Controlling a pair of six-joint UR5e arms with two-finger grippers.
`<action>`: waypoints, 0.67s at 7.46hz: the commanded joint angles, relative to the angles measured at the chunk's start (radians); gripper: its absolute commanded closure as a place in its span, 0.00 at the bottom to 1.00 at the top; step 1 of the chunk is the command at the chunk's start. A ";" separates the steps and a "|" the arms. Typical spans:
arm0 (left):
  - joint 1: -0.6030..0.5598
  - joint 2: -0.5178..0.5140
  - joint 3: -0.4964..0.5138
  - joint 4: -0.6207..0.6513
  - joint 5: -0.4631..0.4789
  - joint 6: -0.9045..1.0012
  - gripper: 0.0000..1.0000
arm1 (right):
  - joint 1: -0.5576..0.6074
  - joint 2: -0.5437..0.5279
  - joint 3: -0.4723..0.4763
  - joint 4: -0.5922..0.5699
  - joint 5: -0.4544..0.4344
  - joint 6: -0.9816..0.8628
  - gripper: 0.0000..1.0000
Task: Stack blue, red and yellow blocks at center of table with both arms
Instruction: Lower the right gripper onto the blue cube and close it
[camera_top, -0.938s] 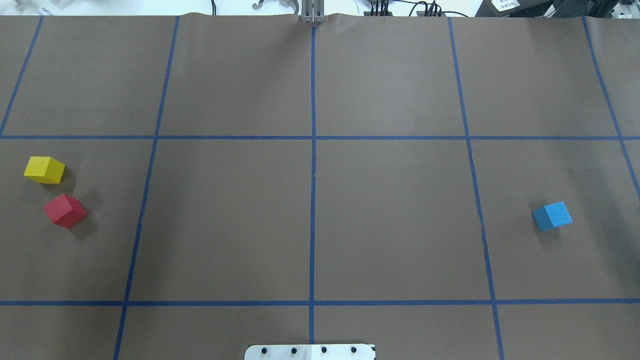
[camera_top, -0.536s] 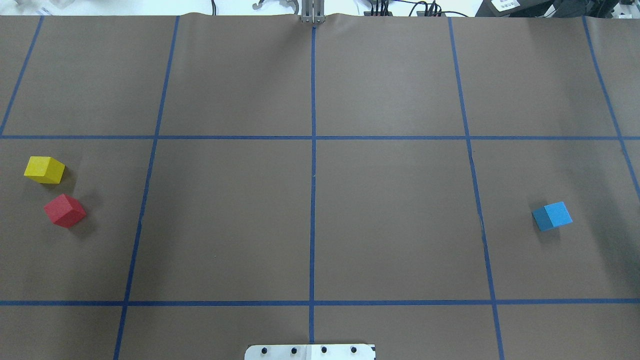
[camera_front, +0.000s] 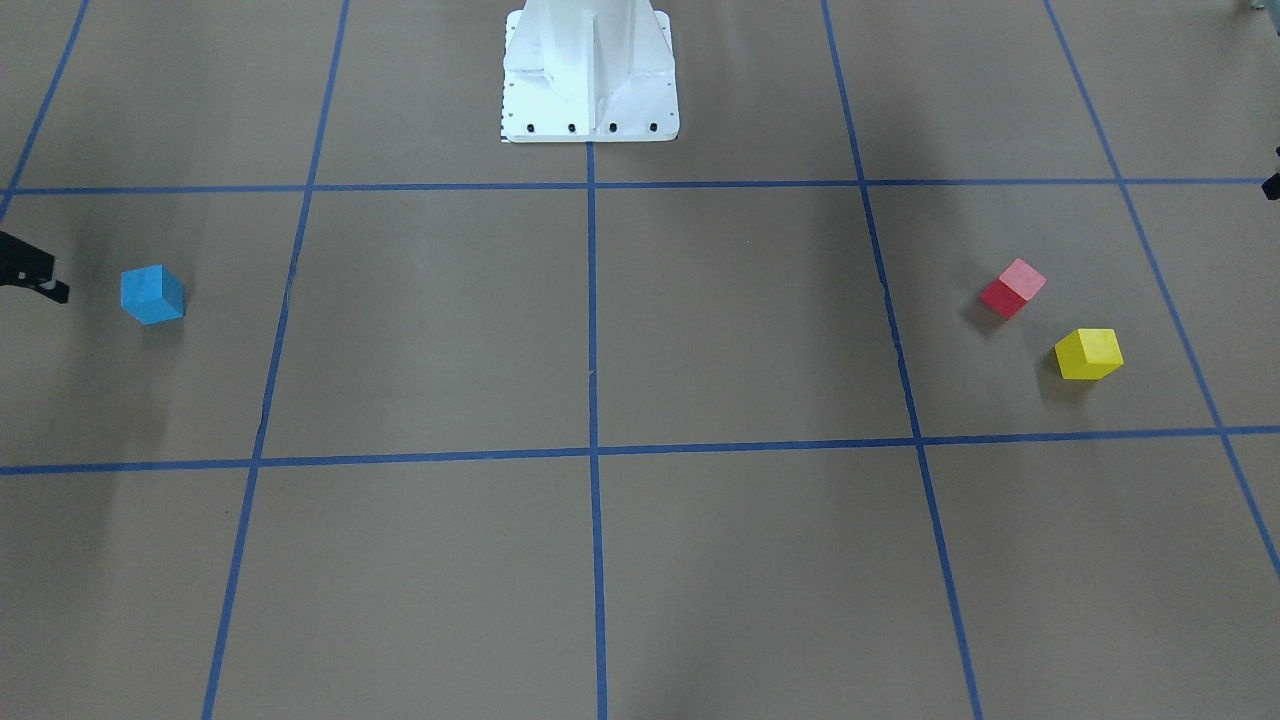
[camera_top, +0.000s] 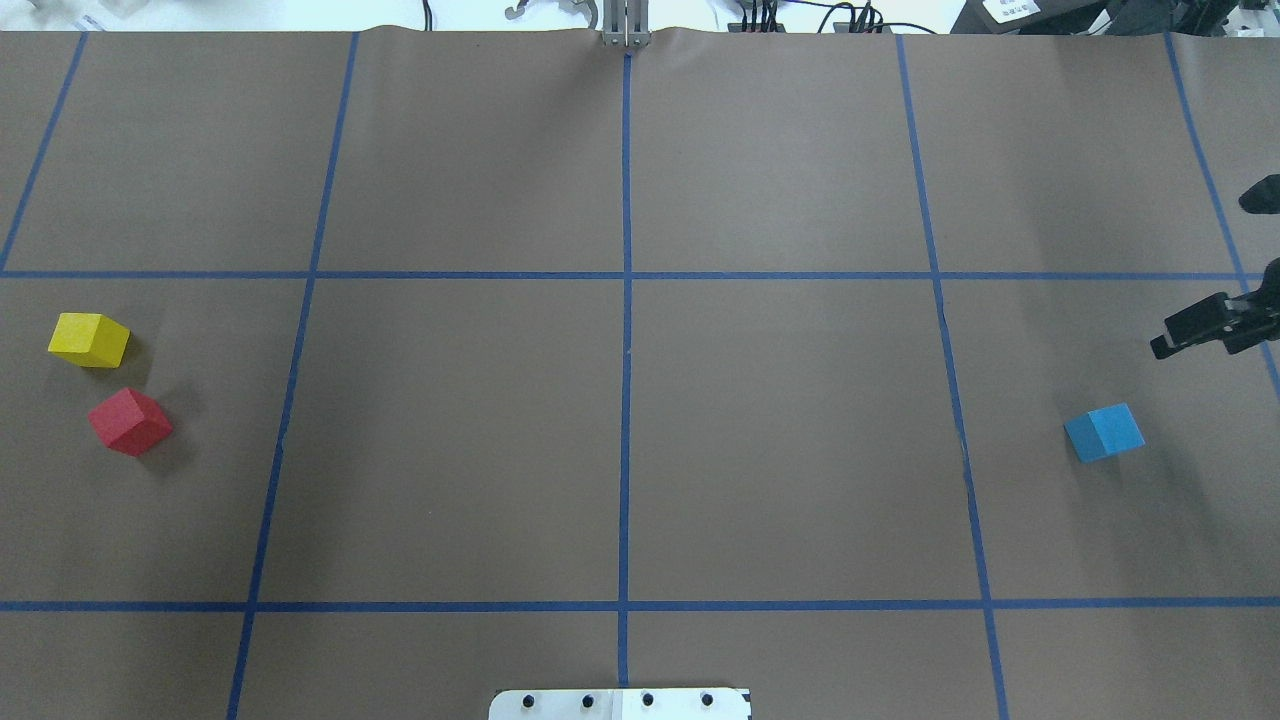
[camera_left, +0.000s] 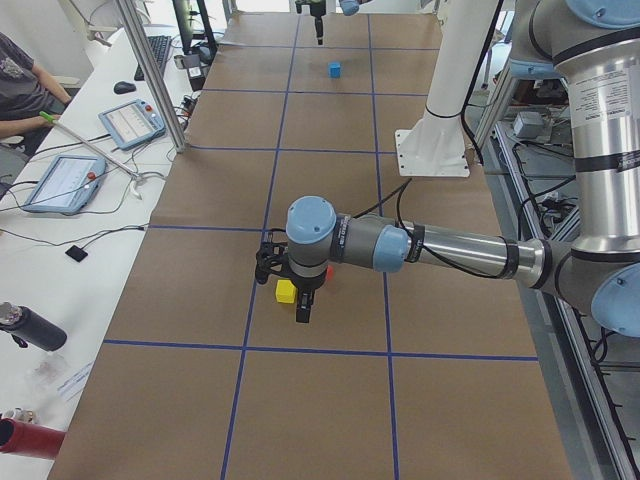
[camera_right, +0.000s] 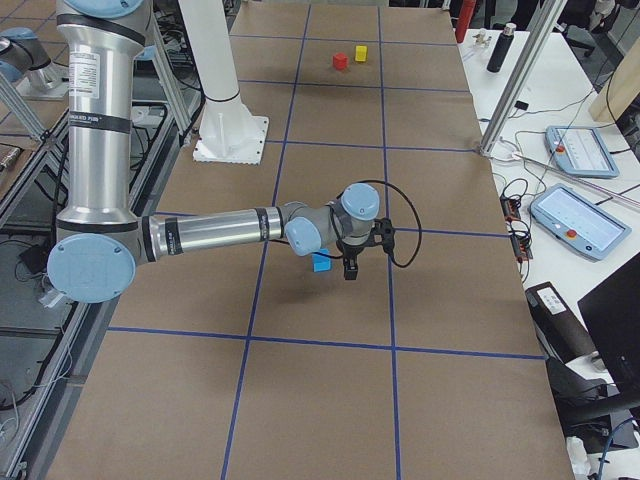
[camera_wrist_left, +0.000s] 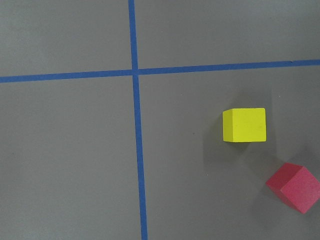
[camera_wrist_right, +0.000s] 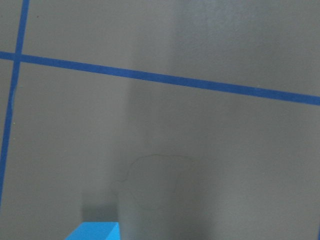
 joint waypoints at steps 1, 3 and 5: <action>0.001 0.000 -0.005 0.000 0.001 0.000 0.00 | -0.166 -0.028 0.070 0.011 -0.116 0.162 0.01; 0.001 -0.001 -0.006 0.000 0.001 0.000 0.00 | -0.212 -0.098 0.072 0.159 -0.170 0.170 0.01; 0.001 -0.001 -0.006 0.000 0.001 0.000 0.00 | -0.246 -0.091 0.061 0.160 -0.185 0.190 0.01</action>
